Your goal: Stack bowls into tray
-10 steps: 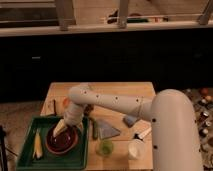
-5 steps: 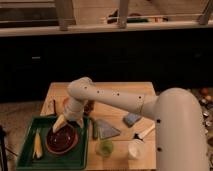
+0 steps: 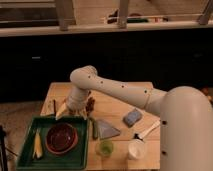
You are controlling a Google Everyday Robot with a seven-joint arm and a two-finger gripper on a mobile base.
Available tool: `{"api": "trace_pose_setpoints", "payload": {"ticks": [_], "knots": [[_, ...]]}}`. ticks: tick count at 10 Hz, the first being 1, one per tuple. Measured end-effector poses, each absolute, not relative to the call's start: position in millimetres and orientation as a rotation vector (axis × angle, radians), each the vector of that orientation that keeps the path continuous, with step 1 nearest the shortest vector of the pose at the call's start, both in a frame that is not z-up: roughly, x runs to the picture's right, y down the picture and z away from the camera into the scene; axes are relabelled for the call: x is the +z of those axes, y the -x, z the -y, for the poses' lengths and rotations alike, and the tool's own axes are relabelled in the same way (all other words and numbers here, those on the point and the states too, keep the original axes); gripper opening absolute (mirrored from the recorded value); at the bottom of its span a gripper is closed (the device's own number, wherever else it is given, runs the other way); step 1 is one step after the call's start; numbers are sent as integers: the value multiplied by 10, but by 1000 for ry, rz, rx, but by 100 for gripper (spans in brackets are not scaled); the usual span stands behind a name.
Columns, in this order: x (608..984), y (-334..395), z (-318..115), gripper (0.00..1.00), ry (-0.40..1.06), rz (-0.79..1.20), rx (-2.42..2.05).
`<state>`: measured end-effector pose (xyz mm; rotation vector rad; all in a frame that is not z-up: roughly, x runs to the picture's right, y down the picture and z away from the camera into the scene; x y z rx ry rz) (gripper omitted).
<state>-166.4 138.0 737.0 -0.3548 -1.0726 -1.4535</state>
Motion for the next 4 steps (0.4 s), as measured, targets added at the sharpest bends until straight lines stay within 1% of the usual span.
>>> {"api": "trace_pose_setpoints", "payload": {"ticks": [4], "knots": [[7495, 1556, -1220, 80, 385, 1033, -1404]]}}
